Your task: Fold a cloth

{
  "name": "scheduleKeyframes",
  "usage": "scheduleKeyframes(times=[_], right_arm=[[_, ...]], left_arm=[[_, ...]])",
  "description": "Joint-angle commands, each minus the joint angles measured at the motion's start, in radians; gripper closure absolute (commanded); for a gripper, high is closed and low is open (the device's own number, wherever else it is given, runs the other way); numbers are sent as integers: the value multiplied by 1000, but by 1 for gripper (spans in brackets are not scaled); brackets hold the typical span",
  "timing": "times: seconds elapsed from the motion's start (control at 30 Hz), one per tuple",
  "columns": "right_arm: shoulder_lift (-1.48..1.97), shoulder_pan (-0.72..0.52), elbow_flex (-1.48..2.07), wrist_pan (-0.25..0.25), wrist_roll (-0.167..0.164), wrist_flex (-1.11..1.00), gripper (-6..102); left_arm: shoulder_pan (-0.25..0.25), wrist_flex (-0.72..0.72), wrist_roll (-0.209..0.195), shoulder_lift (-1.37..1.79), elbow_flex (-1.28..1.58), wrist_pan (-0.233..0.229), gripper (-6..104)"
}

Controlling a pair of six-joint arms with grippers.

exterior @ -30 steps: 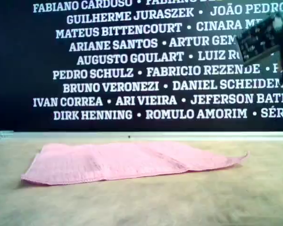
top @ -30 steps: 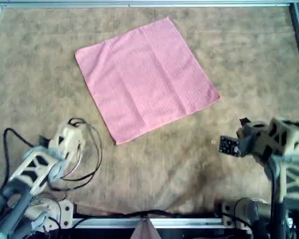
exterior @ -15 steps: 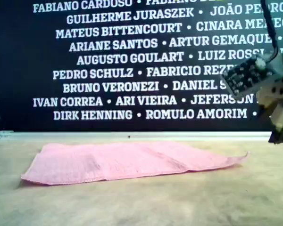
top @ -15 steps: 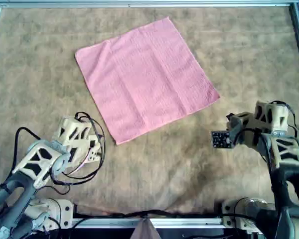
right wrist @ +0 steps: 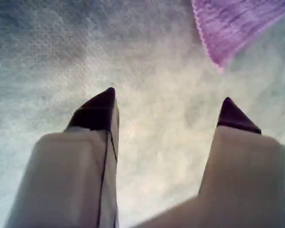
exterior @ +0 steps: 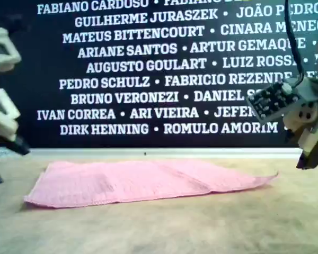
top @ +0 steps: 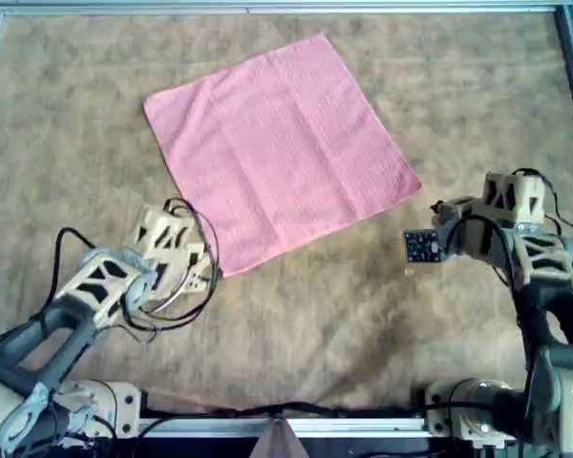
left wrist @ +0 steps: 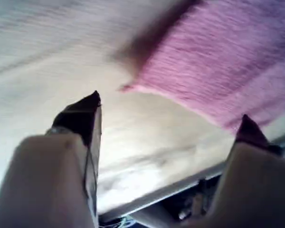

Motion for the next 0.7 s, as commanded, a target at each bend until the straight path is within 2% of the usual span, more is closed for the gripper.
scheduleKeyframes(times=[0.0, 0.23, 0.47, 0.53, 0.67], right_arm=[[-23, 49, -94, 3, 3, -57, 10], [-120, 115, -176, 6, 5, -57, 10], [-239, 106, -287, 6, 5, -57, 10], [-272, 104, -314, 6, 5, -57, 10], [-328, 100, -360, 6, 5, -57, 10]], left_arm=[[-21, -25, 3, -21, -92, 8, -2], [-26, -23, 3, -83, -94, 23, -2], [-172, -26, 3, -84, -95, 8, -2], [-189, -26, 2, -86, -95, 8, -2], [-181, -26, 2, -86, -94, 8, -2]])
